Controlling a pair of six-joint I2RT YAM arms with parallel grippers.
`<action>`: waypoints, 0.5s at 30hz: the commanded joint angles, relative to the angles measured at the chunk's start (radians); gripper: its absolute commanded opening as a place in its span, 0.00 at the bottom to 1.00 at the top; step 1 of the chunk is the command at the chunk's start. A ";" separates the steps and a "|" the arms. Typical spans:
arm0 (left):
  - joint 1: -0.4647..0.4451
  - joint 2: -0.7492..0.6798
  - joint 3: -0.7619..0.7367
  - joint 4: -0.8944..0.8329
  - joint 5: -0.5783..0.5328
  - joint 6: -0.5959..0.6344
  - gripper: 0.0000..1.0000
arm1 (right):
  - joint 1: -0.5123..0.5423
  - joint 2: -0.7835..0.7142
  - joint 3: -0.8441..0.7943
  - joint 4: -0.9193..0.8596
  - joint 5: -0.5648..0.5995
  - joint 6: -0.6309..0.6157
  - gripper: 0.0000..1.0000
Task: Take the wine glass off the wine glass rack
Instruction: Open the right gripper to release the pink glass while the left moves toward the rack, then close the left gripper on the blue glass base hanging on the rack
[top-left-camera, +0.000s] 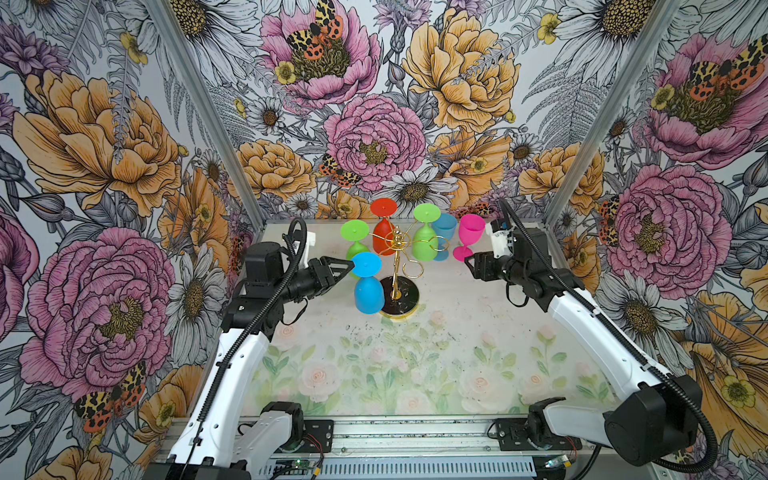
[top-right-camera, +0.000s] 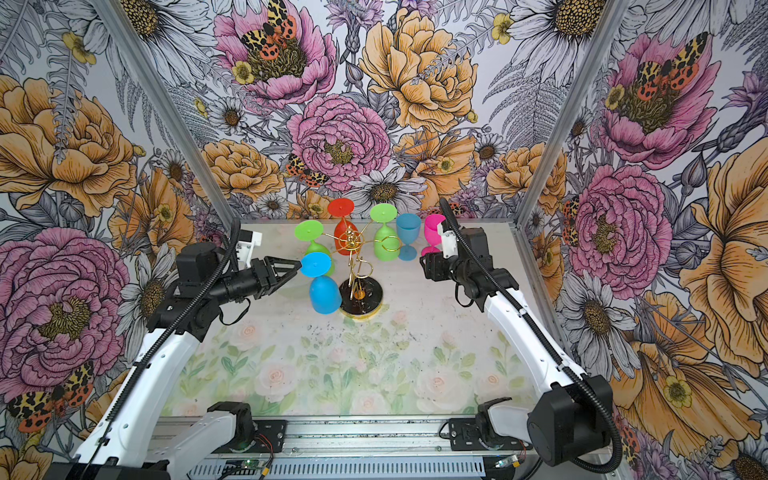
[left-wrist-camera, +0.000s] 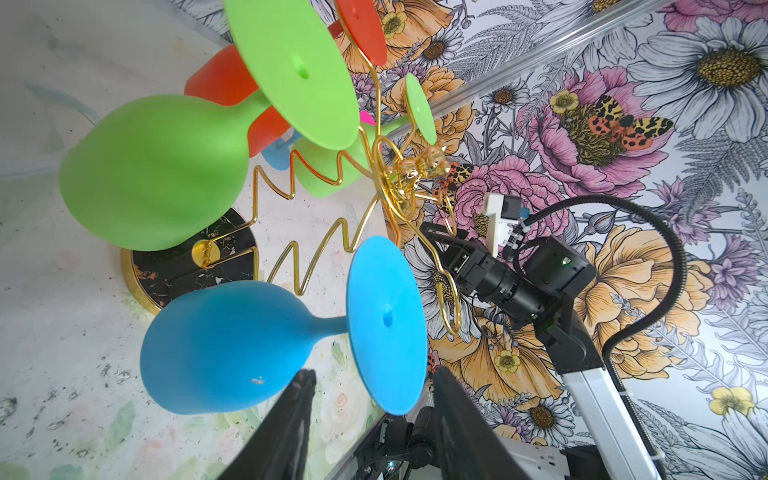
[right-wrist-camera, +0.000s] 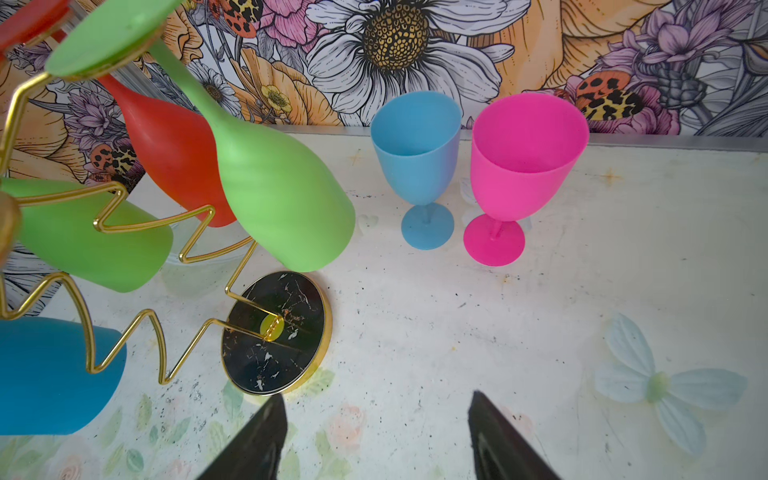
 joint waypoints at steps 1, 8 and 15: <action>0.007 0.009 0.010 0.035 0.028 -0.046 0.48 | 0.009 -0.024 -0.016 0.029 0.005 -0.004 0.70; 0.007 0.015 0.006 0.056 0.051 -0.076 0.46 | 0.012 -0.036 -0.029 0.034 0.004 -0.001 0.69; 0.007 0.047 0.006 0.064 0.083 -0.115 0.40 | 0.014 -0.043 -0.041 0.043 0.004 0.004 0.69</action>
